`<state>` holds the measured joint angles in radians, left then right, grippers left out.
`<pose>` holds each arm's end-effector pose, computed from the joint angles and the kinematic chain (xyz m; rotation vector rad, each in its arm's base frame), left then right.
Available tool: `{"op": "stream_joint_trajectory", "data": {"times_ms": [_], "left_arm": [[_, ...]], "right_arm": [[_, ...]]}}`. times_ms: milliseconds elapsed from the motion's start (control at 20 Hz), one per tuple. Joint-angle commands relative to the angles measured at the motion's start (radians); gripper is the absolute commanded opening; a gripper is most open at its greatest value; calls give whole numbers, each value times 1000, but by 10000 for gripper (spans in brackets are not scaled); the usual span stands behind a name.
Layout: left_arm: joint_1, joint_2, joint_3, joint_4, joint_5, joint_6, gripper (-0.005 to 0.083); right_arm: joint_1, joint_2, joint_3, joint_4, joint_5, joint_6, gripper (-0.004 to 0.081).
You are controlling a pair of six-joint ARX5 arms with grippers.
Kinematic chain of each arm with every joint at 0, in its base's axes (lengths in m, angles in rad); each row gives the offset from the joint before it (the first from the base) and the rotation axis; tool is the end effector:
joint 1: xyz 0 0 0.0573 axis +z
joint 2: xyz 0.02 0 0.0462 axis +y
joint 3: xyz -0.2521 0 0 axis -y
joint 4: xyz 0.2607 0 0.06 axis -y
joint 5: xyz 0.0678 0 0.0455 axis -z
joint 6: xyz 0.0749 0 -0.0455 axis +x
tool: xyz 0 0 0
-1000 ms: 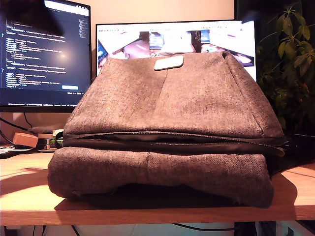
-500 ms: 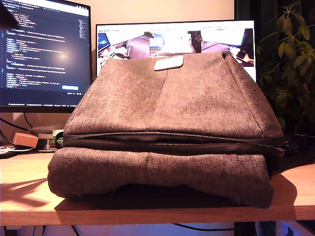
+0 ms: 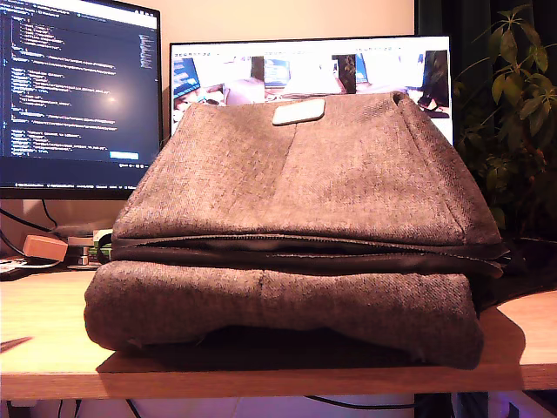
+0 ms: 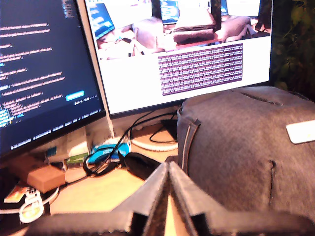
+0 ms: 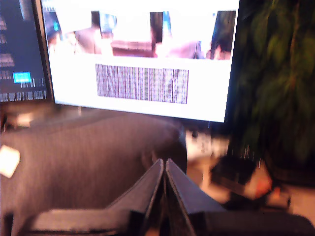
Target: Pack the pair of socks inside the grey Google backpack
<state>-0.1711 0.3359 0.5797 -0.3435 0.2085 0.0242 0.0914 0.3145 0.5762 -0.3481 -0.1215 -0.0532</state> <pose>0.1559 -0.0427 0.2937 0.0220 0.0957 -0.3805 0.1567 0.0235 0.2946 -0.0517 0.0809 0.2150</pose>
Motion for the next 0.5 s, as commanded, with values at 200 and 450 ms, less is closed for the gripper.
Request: {"op": "stream_joint_trajectory", "data": {"times_ms": [200,450], "left_arm": [[3,3,-19,-61,0,-6,-23],[5,24,-22,-28,-49,1,-23]], "right_arm": [[-2,8,-10,-153,0,2,-13],[-2,10,-20,-96,1,-2,-13]]}}
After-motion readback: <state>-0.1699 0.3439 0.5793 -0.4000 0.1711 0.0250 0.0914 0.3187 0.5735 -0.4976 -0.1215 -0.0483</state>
